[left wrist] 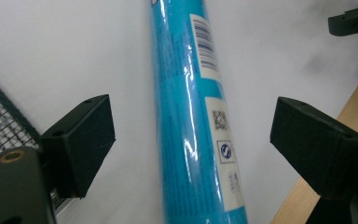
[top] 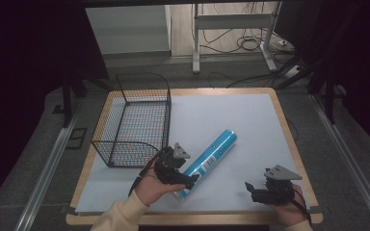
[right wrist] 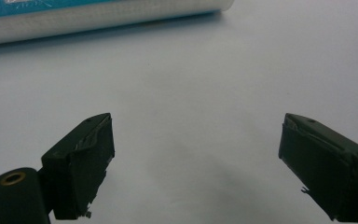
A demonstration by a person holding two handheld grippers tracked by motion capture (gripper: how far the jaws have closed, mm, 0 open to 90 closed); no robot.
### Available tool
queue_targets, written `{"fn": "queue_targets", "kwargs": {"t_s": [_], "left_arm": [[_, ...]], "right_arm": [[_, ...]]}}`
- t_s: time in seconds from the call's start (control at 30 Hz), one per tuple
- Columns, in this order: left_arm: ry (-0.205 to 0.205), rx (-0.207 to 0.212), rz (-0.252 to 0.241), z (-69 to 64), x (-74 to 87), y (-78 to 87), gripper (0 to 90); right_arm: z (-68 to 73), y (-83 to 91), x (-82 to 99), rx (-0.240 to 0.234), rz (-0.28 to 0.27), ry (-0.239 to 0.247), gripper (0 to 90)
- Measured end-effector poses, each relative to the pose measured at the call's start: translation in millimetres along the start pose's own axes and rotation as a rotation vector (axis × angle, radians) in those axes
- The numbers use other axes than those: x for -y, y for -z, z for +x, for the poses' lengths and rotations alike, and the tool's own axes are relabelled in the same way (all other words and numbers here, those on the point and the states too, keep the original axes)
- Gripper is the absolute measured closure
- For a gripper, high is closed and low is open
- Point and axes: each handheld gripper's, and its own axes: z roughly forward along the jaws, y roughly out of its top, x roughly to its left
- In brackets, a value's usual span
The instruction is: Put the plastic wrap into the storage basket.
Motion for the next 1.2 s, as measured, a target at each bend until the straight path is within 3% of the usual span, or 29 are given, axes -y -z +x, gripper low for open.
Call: {"fn": "queue_targets", "kwargs": {"t_s": [0.6, 1.2], "left_arm": [[-0.018, 0.012, 0.069, -3.9, -27.7, -33.7, 13.3], [0.003, 0.000, 0.160, -0.2, -47.6, -73.8, 12.8]], "right_arm": [[-0.1, -0.5, 0.5, -0.005, 0.005, -0.003, 10.8], [-0.9, -0.3, 0.7, -0.005, 0.005, 0.001, 10.8]]}}
